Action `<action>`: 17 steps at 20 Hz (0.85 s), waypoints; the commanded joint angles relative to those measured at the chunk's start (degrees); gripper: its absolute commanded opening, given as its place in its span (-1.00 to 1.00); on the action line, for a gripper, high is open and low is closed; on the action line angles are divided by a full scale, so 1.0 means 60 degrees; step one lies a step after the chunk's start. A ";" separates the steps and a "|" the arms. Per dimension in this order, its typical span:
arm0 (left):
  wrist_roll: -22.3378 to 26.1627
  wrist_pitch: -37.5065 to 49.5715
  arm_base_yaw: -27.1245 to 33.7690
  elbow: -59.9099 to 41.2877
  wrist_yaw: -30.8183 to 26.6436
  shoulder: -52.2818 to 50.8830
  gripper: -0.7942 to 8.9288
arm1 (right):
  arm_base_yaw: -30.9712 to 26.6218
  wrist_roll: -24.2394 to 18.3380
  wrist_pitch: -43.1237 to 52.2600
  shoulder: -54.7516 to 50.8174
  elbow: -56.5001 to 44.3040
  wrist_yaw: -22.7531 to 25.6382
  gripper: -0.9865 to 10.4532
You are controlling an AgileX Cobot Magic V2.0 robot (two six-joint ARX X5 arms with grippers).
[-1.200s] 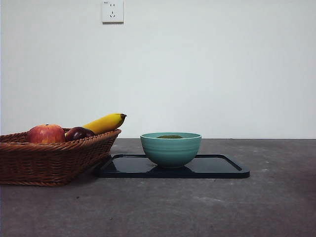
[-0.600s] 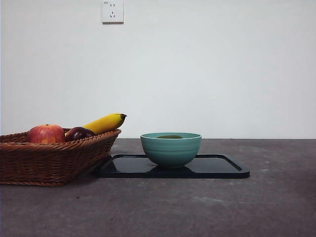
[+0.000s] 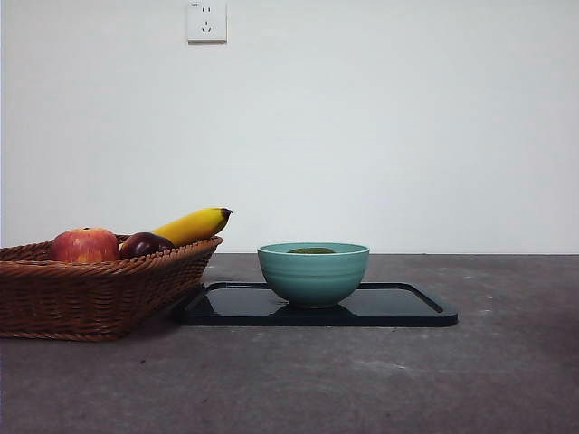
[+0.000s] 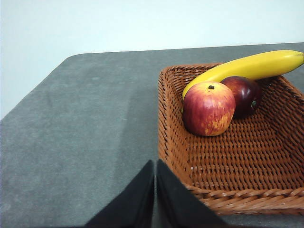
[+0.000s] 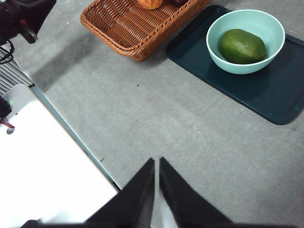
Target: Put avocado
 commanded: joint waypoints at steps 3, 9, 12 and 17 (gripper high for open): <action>-0.0044 -0.0058 0.0011 -0.0200 0.0015 -0.0018 -0.82 | 0.0091 0.0062 0.0098 0.0055 0.0091 0.0007 -0.81; -0.0044 -0.0062 0.0011 -0.0200 0.0015 -0.0018 -0.82 | -0.0907 -0.0973 0.0590 -0.0237 0.0073 0.0295 -0.81; -0.0044 -0.0058 0.0011 -0.0200 0.0015 -0.0018 -0.82 | -0.3034 -0.1158 0.2313 -0.0809 -0.0397 0.0259 -0.81; -0.0044 -0.0062 0.0011 -0.0200 0.0015 -0.0018 -0.82 | -0.6018 -0.1490 0.5643 -0.2514 -0.2943 0.0259 -0.81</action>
